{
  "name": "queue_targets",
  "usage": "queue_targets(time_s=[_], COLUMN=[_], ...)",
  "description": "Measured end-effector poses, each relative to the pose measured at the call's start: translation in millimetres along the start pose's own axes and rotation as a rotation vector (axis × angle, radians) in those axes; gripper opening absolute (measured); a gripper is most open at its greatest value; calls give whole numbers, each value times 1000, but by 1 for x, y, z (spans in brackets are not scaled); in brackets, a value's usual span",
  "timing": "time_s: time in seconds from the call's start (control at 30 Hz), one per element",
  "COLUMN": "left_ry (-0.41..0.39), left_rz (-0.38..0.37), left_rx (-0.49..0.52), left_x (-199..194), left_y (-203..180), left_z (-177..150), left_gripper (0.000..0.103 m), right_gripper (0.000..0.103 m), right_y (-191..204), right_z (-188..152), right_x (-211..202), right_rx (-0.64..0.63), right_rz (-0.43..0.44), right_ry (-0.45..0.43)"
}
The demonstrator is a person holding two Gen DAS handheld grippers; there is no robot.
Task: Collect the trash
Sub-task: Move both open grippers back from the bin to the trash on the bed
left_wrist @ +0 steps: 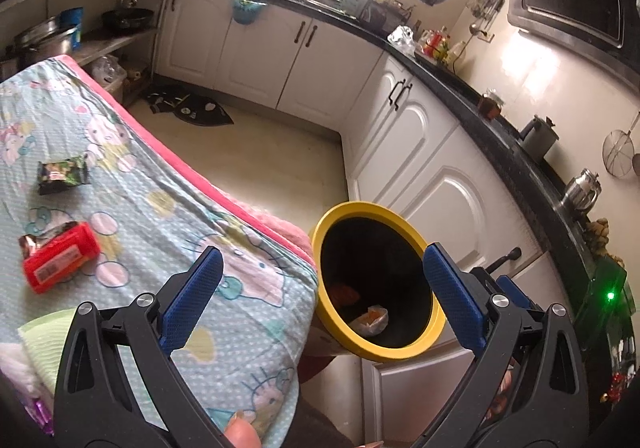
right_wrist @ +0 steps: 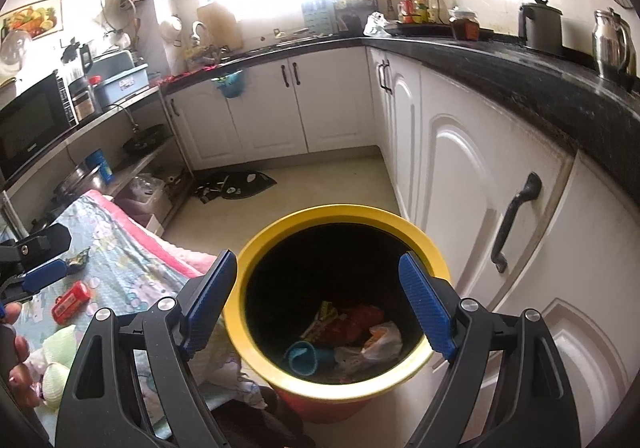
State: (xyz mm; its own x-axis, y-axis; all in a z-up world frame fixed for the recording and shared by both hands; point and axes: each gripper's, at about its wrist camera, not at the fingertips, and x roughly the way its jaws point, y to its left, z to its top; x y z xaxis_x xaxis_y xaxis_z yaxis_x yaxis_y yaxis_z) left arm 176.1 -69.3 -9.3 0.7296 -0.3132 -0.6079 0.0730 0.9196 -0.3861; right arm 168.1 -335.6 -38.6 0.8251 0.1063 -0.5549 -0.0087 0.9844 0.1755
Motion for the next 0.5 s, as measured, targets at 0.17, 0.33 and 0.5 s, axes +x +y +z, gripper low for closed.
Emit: queue_targets(time_s=[0.17, 0.33, 0.5], left_ry=[-33, -60, -80], left_rz=[18, 33, 53], left_rx=[-12, -33, -51], left_x=[-16, -31, -43], left_y=[11, 22, 38], left_z=[3, 4, 7], left_gripper=[92, 92, 92], right_gripper=[84, 85, 85], right_y=[15, 32, 49], right_z=[1, 3, 3], right_x=[-9, -16, -23], right_rx=[-21, -43, -72], right_rz=[37, 72, 112], right_ry=[-13, -22, -24])
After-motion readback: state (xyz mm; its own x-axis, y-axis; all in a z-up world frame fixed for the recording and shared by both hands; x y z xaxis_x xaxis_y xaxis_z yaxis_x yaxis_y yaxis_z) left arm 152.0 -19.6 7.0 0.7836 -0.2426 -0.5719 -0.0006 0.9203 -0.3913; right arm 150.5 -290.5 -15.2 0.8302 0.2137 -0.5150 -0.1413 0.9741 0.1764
